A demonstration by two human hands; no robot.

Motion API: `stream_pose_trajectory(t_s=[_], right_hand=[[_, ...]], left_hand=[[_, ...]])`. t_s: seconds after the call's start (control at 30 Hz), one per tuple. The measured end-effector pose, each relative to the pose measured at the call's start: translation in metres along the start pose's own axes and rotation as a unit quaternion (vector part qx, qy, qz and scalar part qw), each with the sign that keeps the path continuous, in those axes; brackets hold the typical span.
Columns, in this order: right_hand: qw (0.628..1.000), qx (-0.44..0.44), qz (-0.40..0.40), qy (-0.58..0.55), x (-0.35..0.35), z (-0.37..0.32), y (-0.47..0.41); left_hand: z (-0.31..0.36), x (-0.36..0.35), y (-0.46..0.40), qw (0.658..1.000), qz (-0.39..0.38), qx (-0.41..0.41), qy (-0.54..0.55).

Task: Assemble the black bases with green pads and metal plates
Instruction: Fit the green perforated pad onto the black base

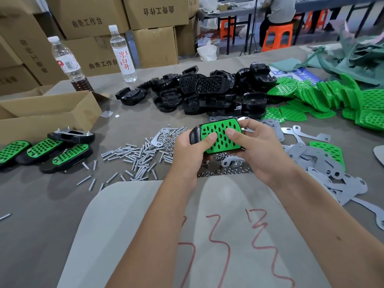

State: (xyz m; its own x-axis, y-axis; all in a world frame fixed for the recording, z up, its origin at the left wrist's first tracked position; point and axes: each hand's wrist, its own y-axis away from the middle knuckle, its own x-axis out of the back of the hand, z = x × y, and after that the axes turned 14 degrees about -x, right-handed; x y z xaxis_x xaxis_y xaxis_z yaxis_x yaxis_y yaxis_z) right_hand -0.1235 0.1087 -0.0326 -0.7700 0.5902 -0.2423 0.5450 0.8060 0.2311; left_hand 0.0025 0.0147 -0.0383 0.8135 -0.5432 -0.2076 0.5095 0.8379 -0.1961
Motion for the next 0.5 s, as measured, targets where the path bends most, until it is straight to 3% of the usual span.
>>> stream_pose_trajectory(t_s=[0.5], right_hand=[[0.999,-0.022,-0.039,-0.028,0.0016,0.0032,-0.0051]], left_hand=[[-0.0008,0.0004,0.0016,0.999,0.041,-0.007,0.023]])
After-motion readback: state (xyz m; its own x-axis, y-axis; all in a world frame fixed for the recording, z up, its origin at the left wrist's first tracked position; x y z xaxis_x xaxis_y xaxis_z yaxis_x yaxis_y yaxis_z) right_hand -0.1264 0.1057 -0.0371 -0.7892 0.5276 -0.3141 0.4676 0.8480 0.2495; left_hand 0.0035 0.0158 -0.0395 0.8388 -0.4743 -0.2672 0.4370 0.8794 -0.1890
